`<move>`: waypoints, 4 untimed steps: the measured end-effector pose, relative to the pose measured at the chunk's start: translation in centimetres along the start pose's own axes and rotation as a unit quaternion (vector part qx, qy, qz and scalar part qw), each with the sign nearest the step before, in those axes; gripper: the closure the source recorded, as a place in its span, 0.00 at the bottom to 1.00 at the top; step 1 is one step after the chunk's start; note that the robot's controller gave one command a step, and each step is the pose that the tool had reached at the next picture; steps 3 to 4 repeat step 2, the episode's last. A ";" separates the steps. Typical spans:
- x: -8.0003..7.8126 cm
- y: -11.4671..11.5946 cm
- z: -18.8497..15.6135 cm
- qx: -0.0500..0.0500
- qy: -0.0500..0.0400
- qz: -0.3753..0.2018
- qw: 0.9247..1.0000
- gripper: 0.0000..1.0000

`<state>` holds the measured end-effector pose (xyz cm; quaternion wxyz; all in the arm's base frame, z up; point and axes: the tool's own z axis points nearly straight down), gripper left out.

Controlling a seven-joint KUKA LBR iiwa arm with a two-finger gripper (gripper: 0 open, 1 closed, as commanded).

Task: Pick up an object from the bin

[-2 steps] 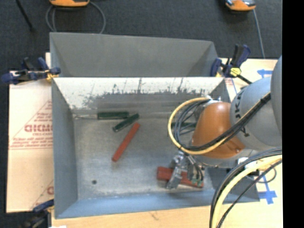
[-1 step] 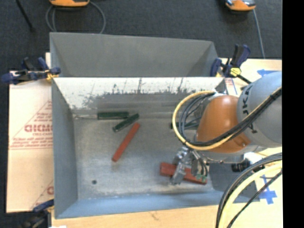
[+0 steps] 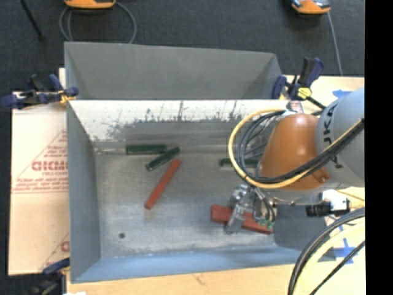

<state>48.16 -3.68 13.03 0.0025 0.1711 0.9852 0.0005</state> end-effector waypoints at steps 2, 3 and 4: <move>-0.3 -0.1 -6.0 0.000 0.000 -0.004 1.000 1.00; -0.3 -0.1 -6.0 0.000 0.000 -0.004 1.000 1.00; -0.3 -0.1 -6.0 0.000 0.000 -0.004 1.000 1.00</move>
Offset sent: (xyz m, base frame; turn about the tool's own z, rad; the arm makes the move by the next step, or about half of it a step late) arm 0.0000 0.0000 0.0329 0.0000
